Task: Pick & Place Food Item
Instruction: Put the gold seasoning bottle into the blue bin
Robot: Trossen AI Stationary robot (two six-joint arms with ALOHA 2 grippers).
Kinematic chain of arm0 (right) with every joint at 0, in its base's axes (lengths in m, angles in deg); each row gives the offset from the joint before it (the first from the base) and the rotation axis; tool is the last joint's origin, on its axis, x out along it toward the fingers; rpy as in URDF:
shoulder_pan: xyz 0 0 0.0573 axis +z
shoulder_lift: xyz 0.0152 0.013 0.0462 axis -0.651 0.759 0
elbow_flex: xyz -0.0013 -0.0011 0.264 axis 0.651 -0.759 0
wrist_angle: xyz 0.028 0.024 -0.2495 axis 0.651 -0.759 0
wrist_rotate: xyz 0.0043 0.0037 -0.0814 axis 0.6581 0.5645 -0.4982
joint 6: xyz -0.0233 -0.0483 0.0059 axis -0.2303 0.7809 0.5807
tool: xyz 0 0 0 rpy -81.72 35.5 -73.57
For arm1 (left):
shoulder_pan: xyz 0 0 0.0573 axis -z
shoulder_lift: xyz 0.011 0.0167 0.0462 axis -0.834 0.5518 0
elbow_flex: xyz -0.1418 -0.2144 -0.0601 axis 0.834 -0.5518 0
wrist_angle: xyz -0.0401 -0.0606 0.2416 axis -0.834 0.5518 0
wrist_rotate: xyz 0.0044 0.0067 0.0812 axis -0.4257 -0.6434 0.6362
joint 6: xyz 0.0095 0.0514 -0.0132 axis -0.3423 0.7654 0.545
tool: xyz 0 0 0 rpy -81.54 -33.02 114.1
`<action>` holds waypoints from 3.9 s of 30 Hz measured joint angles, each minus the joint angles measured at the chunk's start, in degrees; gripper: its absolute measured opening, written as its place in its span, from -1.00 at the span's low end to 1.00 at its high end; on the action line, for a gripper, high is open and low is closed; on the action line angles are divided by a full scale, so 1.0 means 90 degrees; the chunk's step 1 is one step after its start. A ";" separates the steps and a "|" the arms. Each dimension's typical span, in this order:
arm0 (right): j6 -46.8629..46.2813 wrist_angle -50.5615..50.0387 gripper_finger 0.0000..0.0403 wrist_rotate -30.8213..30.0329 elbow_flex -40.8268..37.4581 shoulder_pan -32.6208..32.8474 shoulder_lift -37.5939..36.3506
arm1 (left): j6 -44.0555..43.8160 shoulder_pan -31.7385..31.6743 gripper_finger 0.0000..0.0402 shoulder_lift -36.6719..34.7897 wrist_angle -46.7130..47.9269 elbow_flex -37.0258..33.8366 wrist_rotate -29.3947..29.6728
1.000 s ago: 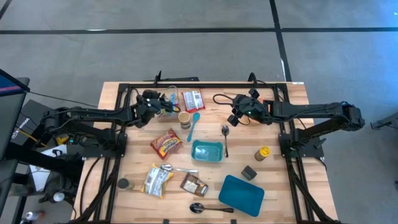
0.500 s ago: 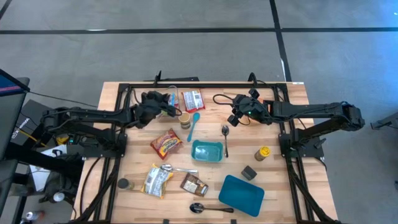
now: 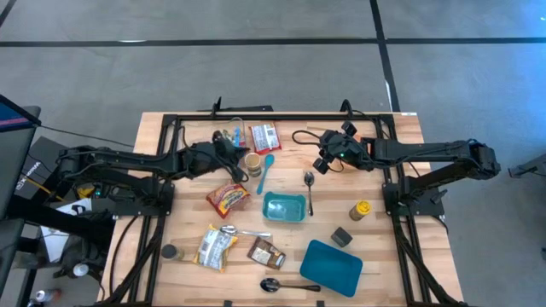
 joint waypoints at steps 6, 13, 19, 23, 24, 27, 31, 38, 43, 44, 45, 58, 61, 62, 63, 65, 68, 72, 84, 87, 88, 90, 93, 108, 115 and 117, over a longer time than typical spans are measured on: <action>-0.0007 0.0002 -0.42 0.0000 0.0000 0.0001 0.0000 | 0.0000 -0.0002 -0.98 0.0000 -0.0010 0.0000 -0.0417; -0.0007 0.0006 -0.42 0.0000 0.0000 0.0001 0.0000 | -0.0025 -0.0002 -0.98 0.0002 0.0026 0.0000 -0.0575; -0.0100 -0.0013 -0.42 0.0000 0.0000 0.0001 0.0000 | -0.0230 -0.0002 -0.93 0.0006 0.0297 0.0000 -0.0846; -0.0114 -0.0042 -0.42 0.0000 0.0000 0.0001 0.0000 | -0.0238 -0.0002 -0.84 0.0007 0.0360 0.0000 -0.0844; -0.0114 -0.0044 -0.42 0.0000 0.0000 0.0001 0.0000 | -0.0238 -0.0002 -0.81 0.0007 0.0361 0.0000 -0.0844; -0.0114 -0.0044 -0.42 0.0000 0.0000 0.0001 0.0000 | -0.0238 -0.0002 -0.67 0.0007 0.0359 0.0000 -0.0844; -0.0114 -0.0044 -0.42 0.0000 0.0000 0.0001 0.0000 | -0.0238 -0.0002 -0.44 0.0007 0.0359 0.0000 -0.0841; -0.0117 -0.0041 -0.42 0.0000 0.0000 0.0001 0.0000 | -0.0240 -0.0002 -0.05 0.0007 0.0356 0.0000 -0.0841; -0.0117 -0.0041 -0.42 0.0000 0.0000 0.0001 0.0000 | -0.0187 -0.0002 0.12 0.0007 0.0349 0.0000 -0.0840; -0.0117 -0.0041 -0.42 0.0000 0.0000 0.0001 0.0000 | -0.0187 -0.0002 0.14 0.0007 0.0343 0.0000 -0.0841; -0.0117 -0.0041 -0.42 0.0000 0.0000 0.0001 0.0000 | -0.0187 -0.0002 0.16 0.0007 0.0339 0.0000 -0.0841; -0.0114 -0.0036 -0.42 0.0000 0.0000 0.0001 0.0000 | -0.0307 0.0338 0.41 0.0007 0.0458 0.0000 -0.0784; -0.0114 -0.0036 -0.42 0.0000 0.0000 0.0001 0.0000 | -0.0138 0.0583 0.43 0.0007 0.0631 0.0000 -0.0436; -0.0114 -0.0036 -0.42 0.0000 0.0000 0.0001 0.0000 | -0.0135 0.0679 0.43 0.0007 0.0704 0.0000 -0.0271; -0.0114 -0.0036 -0.42 -0.0001 0.0000 0.0001 0.0000 | -0.0134 0.0778 0.43 0.0007 0.0756 0.0000 -0.0121; -0.0114 -0.0036 -0.42 -0.0002 0.0000 0.0001 0.0000 | -0.0159 0.0981 0.43 0.0007 0.0812 0.0000 0.0196; -0.0114 -0.0034 -0.42 0.0000 0.0000 0.0001 0.0000 | -0.0224 0.1255 0.41 0.0007 0.0858 0.0000 0.0639; -0.0114 -0.0034 -0.42 -0.0002 0.0000 0.0001 0.0000 | -0.0679 0.1462 0.36 0.0007 0.1085 0.0002 0.1065; -0.0114 -0.0035 -0.42 -0.0002 0.0000 0.0001 0.0000 | -0.2393 0.1498 0.21 0.0007 0.1529 -0.0175 0.1257; -0.0114 -0.0036 -0.42 -0.0001 0.0000 0.0001 0.0000 | -0.2564 0.1498 0.17 0.0007 0.1522 -0.0285 0.1255; -0.0114 -0.0035 -0.42 -0.0002 0.0000 0.0001 0.0000 | -0.2572 0.1498 0.16 0.0007 0.1524 -0.0313 0.1255; -0.0114 -0.0034 -0.42 -0.0002 0.0000 0.0001 0.0000 | -0.2576 0.1498 0.14 0.0007 0.1508 -0.0361 0.1253; -0.0114 -0.0034 -0.42 -0.0002 0.0000 0.0001 0.0000 | -0.2561 0.1498 0.12 0.0138 0.1494 -0.0430 0.1248; -0.0114 -0.0020 -0.42 -0.0002 0.0002 0.0001 0.0000 | -0.2530 0.1338 0.10 0.1749 0.0452 -0.0488 0.1761; -0.0114 -0.0034 -0.42 -0.0002 0.0002 0.0001 0.0000 | -0.2525 0.1144 0.06 0.2102 0.0098 -0.0487 0.1752; -0.0114 -0.0037 -0.42 -0.0002 0.0002 0.0001 0.0000 | -0.2528 0.1087 0.05 0.2174 -0.0021 -0.0487 0.1752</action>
